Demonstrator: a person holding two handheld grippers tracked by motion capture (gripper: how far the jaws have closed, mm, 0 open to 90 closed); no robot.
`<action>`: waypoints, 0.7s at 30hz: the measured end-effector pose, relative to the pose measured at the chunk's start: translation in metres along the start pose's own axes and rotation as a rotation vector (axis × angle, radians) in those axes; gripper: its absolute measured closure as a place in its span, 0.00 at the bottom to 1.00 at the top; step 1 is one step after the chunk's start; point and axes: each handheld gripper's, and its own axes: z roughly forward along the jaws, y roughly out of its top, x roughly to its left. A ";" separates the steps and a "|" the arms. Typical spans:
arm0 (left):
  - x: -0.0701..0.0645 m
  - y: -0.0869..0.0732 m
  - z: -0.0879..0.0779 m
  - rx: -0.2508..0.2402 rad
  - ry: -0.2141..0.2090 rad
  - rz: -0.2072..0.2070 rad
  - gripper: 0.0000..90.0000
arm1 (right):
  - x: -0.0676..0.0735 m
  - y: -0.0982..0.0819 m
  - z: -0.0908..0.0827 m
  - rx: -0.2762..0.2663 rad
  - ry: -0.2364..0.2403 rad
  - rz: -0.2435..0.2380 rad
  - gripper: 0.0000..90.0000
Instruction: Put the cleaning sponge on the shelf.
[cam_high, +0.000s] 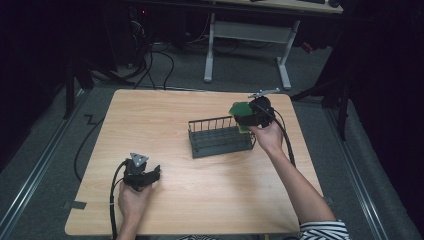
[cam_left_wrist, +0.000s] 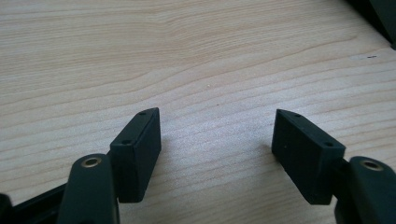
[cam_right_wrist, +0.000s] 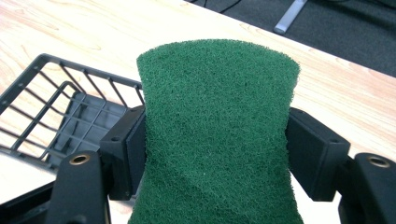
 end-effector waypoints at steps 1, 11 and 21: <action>0.000 0.000 0.000 0.000 0.000 0.000 0.37 | 0.000 0.000 0.000 0.000 0.000 0.000 0.33; 0.000 0.000 0.000 0.001 -0.001 0.001 0.37 | 0.007 0.004 0.021 0.046 -0.005 0.013 0.33; 0.000 0.000 0.000 0.001 0.000 0.001 0.37 | 0.010 0.004 0.033 0.064 -0.017 0.012 0.33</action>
